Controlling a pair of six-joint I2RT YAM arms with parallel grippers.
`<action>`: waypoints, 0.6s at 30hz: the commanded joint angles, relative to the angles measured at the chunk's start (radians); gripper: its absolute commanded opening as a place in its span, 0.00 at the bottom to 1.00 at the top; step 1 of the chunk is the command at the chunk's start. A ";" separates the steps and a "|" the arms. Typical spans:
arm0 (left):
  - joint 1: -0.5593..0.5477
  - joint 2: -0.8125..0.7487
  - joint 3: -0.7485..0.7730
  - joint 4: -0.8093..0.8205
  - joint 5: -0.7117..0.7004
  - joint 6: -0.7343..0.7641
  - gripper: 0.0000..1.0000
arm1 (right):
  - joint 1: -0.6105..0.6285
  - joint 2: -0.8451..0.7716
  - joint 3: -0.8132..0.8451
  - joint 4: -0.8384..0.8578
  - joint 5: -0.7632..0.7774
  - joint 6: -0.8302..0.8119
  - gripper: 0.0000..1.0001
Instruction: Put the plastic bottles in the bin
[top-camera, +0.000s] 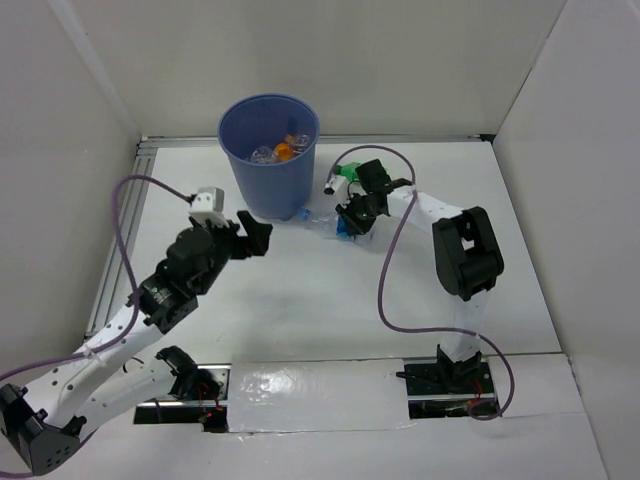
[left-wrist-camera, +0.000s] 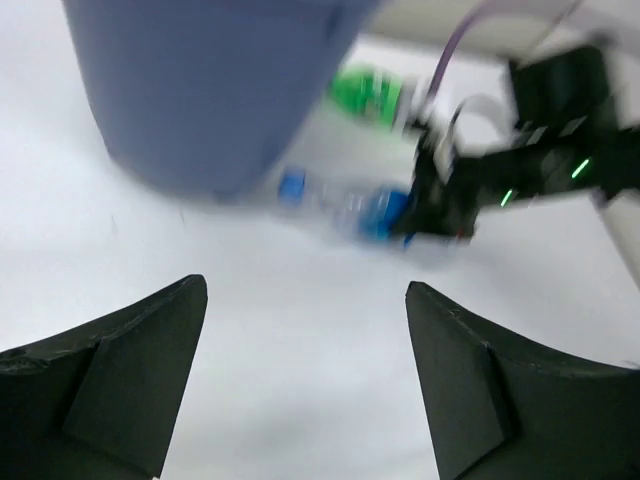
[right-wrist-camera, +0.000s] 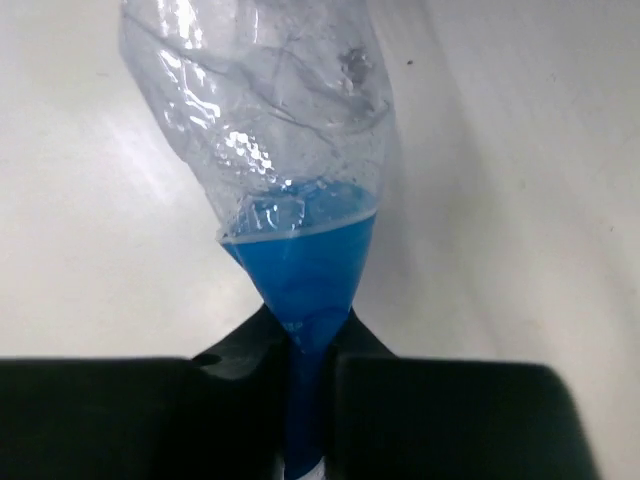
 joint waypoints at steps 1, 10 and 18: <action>-0.060 -0.018 -0.090 -0.053 0.018 -0.160 0.93 | -0.008 -0.125 -0.024 -0.074 -0.077 -0.037 0.02; -0.227 0.089 -0.199 -0.070 -0.030 -0.321 0.93 | -0.071 -0.346 0.400 -0.187 -0.305 -0.032 0.00; -0.284 0.122 -0.257 -0.022 -0.021 -0.363 0.93 | 0.050 -0.227 0.696 0.145 -0.220 0.112 0.00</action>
